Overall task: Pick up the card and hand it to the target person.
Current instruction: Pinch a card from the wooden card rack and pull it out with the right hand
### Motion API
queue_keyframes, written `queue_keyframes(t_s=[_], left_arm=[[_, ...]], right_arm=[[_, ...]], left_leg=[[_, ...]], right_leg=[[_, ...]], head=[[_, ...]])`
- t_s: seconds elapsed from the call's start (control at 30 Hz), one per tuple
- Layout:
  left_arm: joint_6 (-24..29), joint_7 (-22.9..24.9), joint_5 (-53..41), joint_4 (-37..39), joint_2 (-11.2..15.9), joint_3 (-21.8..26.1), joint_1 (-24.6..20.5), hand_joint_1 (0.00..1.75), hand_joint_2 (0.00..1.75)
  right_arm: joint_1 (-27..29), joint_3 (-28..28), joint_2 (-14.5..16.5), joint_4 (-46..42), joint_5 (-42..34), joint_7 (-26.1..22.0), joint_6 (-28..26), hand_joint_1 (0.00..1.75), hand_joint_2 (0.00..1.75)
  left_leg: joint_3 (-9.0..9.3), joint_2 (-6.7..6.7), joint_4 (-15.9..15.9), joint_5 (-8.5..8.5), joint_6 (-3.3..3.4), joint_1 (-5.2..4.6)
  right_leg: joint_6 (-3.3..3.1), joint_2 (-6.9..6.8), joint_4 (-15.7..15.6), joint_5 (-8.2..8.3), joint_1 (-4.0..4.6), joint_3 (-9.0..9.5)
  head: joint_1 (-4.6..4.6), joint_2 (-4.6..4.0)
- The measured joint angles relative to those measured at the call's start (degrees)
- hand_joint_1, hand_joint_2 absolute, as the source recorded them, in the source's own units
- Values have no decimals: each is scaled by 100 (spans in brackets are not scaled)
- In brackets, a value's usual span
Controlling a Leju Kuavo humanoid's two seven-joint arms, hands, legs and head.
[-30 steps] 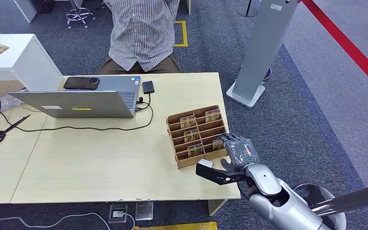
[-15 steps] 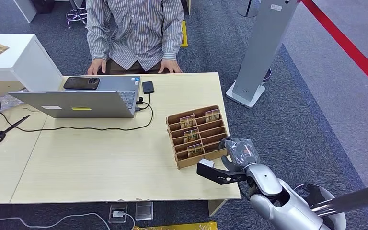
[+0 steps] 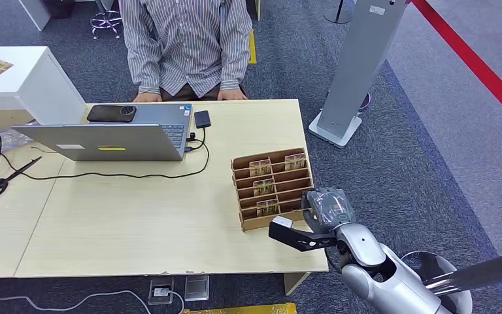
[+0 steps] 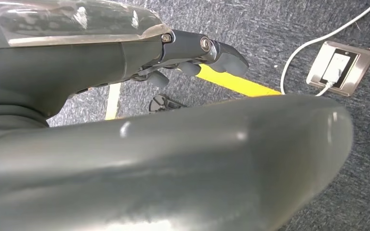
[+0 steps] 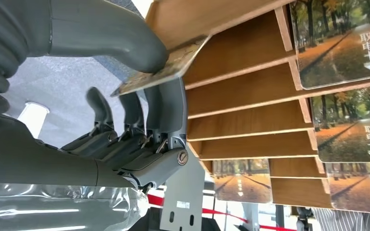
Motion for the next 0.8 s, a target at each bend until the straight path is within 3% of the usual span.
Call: queue_keyframes(t_s=[0.57,0.7,0.8], left_arm=[[145,-262,-10,0,0,0,0,0,0],[132,-241,-5,0,0,0,1,0,0],[120,-215,2,0,3,0,1,0,0]], right_arm=[[12,-22,2,-39,58,-57,-392,175,175],[-64,-121,-7,-232,-540,-79,-266,175,175],[-276,-176,-58,-502,-1220,2,174,175,175]], left_leg=[[-1,0,0,0,0,0],[-1,1,0,0,0,0],[1,2,0,1,0,0]], right_leg=[[0,0,0,0,0,0],[0,1,0,1,0,0],[-1,2,0,2,0,0]], head=[[-1,-1],[-1,0],[-4,0]])
